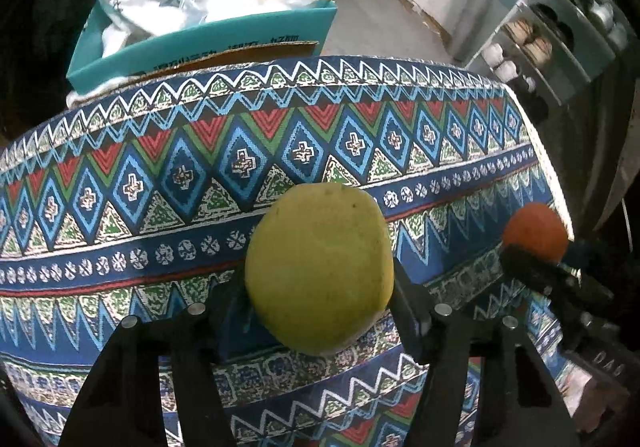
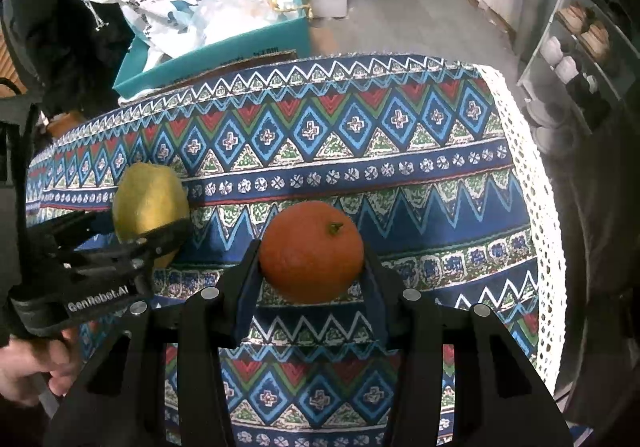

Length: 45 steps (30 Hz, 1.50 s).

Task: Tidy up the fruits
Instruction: 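Close the left gripper on the pear while the right gripper grasps the tangerine, then lift the pear and tangerine and carry both over the green bowl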

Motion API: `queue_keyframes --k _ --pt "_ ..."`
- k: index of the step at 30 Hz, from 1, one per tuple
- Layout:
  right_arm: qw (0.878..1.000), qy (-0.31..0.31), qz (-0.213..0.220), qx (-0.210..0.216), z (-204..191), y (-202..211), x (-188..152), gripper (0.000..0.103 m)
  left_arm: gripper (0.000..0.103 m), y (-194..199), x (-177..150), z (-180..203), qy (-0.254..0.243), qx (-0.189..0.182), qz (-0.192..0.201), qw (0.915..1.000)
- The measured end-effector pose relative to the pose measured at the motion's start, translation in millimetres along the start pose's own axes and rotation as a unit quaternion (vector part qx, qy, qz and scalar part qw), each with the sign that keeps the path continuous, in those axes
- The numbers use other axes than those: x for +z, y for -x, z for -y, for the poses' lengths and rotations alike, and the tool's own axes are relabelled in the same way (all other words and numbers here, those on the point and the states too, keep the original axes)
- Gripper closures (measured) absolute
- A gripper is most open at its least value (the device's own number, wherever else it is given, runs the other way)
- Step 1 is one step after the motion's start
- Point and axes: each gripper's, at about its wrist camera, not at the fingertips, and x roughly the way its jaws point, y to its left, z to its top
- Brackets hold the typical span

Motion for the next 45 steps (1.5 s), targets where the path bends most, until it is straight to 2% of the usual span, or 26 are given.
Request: queue_keyframes --k 6,17,22,33,45 --pt "1.000 0.014 0.014 -0.007 -7.4 11.8 2.7 0.056 0.038 8.8 -11.6 0.0 -0.012 0.004 0.004 0.9999" --pt "0.999 0.030 0.042 -0.012 -26.0 35.0 5.1 0.057 0.038 54.5 -24.3 -11.6 -0.040 0.020 0.044 0.9980" --pt "0.997 0.039 0.061 -0.004 -39.4 53.9 10.1 0.057 0.038 76.1 -29.8 -16.9 -0.036 0.022 0.059 0.9973" --pt "0.993 0.060 0.101 0.012 -67.0 107.8 18.3 0.057 0.038 141.6 -35.4 -16.1 -0.060 0.029 0.106 0.9921" --pt "0.988 0.088 0.123 0.037 -100.5 150.4 16.0 0.057 0.038 200.0 -46.3 -25.0 -0.062 0.025 0.129 0.9894"
